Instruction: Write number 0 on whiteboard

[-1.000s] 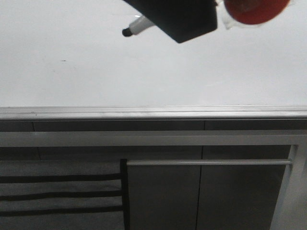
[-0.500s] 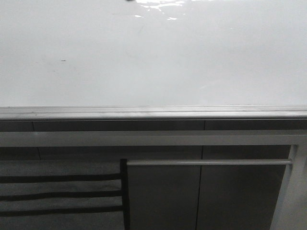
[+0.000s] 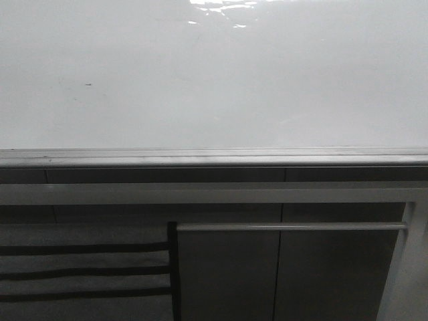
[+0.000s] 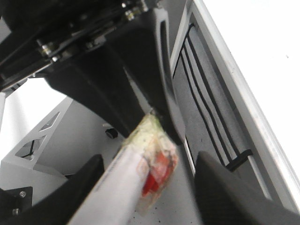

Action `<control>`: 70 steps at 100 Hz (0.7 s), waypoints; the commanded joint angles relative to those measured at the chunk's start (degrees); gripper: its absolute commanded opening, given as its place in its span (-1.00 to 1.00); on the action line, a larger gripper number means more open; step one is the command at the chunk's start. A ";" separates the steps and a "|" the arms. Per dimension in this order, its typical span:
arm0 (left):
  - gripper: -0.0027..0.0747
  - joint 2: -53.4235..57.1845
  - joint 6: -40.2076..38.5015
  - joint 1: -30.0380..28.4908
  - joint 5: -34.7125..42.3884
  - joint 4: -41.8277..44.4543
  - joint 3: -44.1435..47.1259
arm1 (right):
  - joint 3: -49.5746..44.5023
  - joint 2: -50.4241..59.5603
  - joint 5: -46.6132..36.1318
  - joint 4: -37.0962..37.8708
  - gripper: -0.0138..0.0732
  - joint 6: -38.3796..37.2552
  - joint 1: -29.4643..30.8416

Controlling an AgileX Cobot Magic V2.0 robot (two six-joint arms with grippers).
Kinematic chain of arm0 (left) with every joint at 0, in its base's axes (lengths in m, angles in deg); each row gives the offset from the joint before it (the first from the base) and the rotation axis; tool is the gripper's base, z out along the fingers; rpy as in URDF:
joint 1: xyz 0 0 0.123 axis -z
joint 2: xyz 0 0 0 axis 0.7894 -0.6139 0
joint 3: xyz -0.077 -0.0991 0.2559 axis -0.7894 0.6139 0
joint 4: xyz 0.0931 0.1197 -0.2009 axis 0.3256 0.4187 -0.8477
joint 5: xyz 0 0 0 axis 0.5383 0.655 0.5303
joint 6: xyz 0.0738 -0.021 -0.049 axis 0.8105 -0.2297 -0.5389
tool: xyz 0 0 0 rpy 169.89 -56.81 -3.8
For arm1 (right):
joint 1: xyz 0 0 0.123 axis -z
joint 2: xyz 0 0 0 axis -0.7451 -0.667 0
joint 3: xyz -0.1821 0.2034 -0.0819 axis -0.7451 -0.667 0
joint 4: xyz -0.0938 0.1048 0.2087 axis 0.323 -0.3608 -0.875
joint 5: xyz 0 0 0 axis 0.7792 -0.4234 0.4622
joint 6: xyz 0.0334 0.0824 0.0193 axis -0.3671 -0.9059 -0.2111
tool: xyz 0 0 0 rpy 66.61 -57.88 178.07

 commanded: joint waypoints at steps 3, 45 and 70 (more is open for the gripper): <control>-0.98 0.39 0.57 0.44 3.12 -0.12 -1.92 | 1.54 0.52 -6.16 -2.07 0.14 0.21 0.07; -0.98 -1.63 0.57 0.21 3.80 0.51 -1.92 | 1.54 0.52 -7.56 -2.31 0.14 1.06 0.07; -0.98 -1.63 0.57 0.21 6.18 0.48 -1.92 | 1.54 0.52 -7.56 -2.31 -0.16 1.06 0.07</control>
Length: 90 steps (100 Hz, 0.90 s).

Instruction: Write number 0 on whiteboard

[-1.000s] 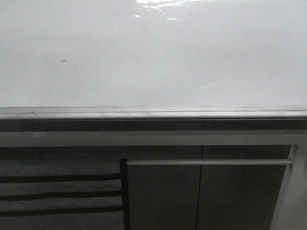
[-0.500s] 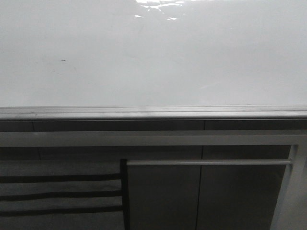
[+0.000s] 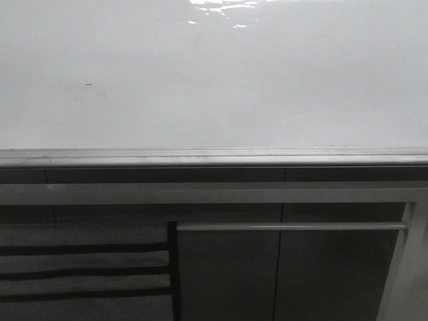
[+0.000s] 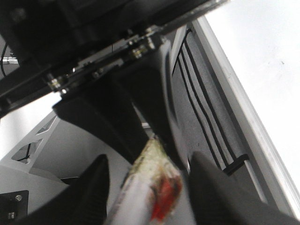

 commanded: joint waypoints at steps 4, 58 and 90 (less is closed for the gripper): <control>-0.98 0.70 1.02 0.40 5.01 0.26 -1.60 | 1.77 0.42 -6.70 -1.96 -0.24 0.10 0.11; -0.93 0.70 0.53 0.40 6.05 2.56 -1.60 | 1.77 0.42 -6.96 -1.96 -0.78 0.10 0.11; 0.41 6.01 -4.28 0.40 4.05 1.78 -1.60 | 1.77 0.03 -19.32 -0.35 -0.79 -4.99 1.06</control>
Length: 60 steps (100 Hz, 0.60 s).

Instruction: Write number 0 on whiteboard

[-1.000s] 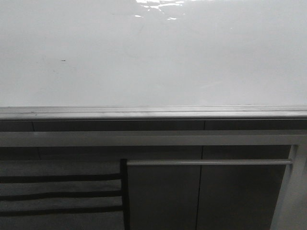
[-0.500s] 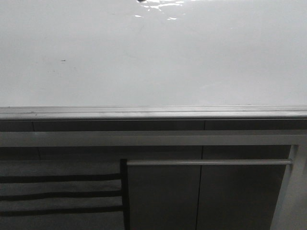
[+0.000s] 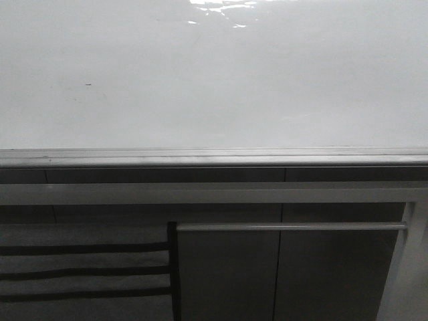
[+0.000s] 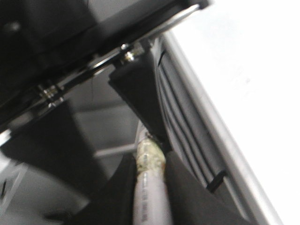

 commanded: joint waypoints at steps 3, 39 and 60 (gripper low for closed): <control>0.39 5.16 -2.68 0.90 3.67 0.07 -1.60 | 1.77 -0.45 -11.55 0.17 -0.79 -2.25 1.60; -0.11 27.53 -21.94 0.90 1.10 11.84 1.73 | 1.77 -5.28 -25.71 1.15 -0.79 -6.38 16.79; -0.48 37.07 -33.22 0.90 -5.19 20.79 7.79 | 1.77 -9.51 -30.03 2.92 -0.79 -6.38 19.18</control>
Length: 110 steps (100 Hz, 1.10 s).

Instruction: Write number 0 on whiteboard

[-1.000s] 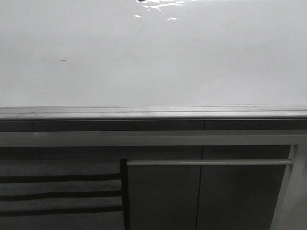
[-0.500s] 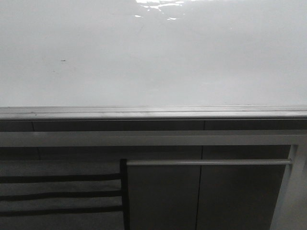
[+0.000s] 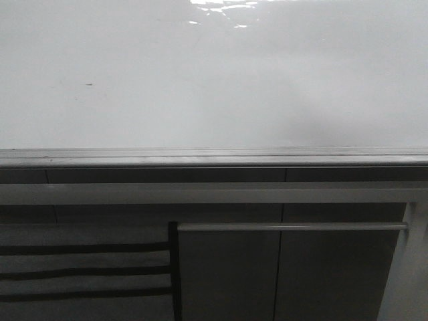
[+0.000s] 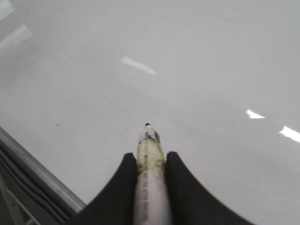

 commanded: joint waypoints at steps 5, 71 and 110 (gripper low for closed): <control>-0.57 4.74 -7.84 0.30 -0.12 7.76 3.18 | 1.77 -2.36 -6.19 0.85 -0.79 -0.01 0.60; -0.77 16.70 -20.60 0.30 -2.99 19.79 13.72 | 1.77 -13.26 -16.08 0.85 -0.79 -0.01 0.60; -0.77 16.70 -20.60 0.30 -2.99 19.79 13.72 | 1.77 -17.25 -16.80 0.64 -0.79 -0.01 0.60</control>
